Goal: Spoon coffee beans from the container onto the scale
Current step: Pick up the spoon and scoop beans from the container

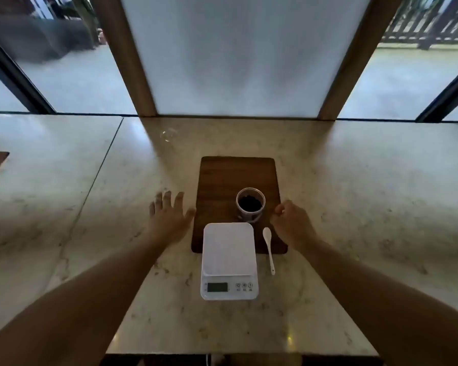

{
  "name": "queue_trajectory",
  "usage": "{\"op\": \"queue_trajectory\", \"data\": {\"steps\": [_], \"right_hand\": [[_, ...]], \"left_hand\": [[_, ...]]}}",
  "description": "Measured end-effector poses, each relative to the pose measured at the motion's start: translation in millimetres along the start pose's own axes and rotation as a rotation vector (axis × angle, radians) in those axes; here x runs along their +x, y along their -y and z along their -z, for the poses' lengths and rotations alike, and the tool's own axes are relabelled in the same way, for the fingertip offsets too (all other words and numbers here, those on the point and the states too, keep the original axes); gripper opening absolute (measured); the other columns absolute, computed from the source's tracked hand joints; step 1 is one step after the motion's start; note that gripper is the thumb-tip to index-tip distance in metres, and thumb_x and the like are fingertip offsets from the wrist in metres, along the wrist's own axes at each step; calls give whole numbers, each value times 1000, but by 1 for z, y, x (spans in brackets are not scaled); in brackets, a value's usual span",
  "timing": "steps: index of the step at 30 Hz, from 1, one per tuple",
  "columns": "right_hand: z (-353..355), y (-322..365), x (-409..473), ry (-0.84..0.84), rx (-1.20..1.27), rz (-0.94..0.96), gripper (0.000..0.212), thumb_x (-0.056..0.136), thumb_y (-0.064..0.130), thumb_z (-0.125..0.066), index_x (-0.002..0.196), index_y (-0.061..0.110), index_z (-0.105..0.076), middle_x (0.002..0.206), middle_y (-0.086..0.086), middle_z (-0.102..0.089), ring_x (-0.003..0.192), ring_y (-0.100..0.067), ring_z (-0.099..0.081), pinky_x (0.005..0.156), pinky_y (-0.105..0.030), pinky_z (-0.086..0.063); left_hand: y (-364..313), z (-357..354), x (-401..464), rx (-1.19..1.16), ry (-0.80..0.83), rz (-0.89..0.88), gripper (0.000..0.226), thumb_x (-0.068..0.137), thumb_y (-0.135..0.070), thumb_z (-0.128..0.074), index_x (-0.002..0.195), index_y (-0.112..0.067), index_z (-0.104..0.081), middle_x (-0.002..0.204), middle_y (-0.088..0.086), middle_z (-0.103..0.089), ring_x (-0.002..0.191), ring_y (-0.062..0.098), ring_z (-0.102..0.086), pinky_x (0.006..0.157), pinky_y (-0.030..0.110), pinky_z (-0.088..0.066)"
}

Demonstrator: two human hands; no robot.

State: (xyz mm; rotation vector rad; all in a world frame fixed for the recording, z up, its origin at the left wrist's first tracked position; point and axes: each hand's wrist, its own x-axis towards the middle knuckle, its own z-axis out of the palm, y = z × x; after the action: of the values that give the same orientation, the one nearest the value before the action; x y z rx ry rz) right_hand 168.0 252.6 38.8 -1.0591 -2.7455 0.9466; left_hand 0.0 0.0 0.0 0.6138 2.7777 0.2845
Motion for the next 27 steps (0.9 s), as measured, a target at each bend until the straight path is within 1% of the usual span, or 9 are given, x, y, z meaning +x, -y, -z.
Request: {"op": "queue_trajectory", "data": {"steps": [3,7,10,13,17,19,23,25,27], "right_hand": [[-20,-24,-8,104,-86,-87,12,88,21,-60,92,11,-60,86,-9,-68,76,-24,-62,69,-40,-56],[-46,-50,-22,231,-207,-137,17,89,31,-60,85,14,-59,84,-6,-68,70,-19,-60,62,-31,-49],[-55,-56,-26,281,-234,-132,23,89,35,-62,84,13,-59,79,-5,-66,69,-22,-63,59,-32,-50],[-61,-57,-30,265,-255,-70,28,87,37,-63,70,23,-47,67,4,-58,58,-14,-55,48,-26,-39],[-67,-60,-31,269,-313,-74,25,89,35,-61,71,23,-49,67,5,-57,61,-15,-56,53,-27,-43],[-70,-63,-31,250,-297,-90,28,86,39,-62,68,22,-50,63,5,-55,57,-16,-55,50,-27,-39],[-75,-71,-29,216,-122,-103,33,80,36,-70,60,18,-51,56,1,-58,47,-12,-52,42,-28,-37],[-74,-74,-30,122,3,-97,29,81,25,-72,58,17,-56,49,4,-58,40,-9,-52,39,-19,-39],[-67,-74,-31,1,119,-106,27,82,19,-71,57,20,-60,46,9,-60,43,-4,-58,38,-11,-41]], "left_hand": [[17,-37,2,25,47,30,63,98,-51,-18,155,-24,-9,165,15,-4,151,34,6,121,54,0],[30,-82,2,-10,74,6,63,98,-47,-16,155,-27,2,166,11,7,151,30,16,119,52,11],[29,-102,0,12,65,-9,64,99,-45,-18,155,-23,5,166,13,6,151,32,14,119,54,11],[23,-109,-7,35,-21,-20,63,100,-44,-20,155,-15,-7,164,20,-8,151,40,2,120,56,6],[21,-114,-9,46,-111,-41,64,97,-48,-17,153,-16,-16,163,19,-16,151,38,-3,121,54,4],[23,-115,-9,57,-126,-34,64,97,-49,-18,153,-18,-18,163,17,-16,152,35,-2,121,53,2],[24,-116,-6,61,-166,-27,64,95,-51,-26,150,-18,-27,161,16,-23,151,34,-7,121,55,-4],[24,-115,-6,59,-166,-26,64,95,-51,-27,150,-19,-26,161,16,-23,151,33,-6,121,55,-4],[25,-116,-6,61,-165,-26,65,95,-52,-26,151,-20,-24,162,15,-21,152,32,-5,121,55,-4]]}}
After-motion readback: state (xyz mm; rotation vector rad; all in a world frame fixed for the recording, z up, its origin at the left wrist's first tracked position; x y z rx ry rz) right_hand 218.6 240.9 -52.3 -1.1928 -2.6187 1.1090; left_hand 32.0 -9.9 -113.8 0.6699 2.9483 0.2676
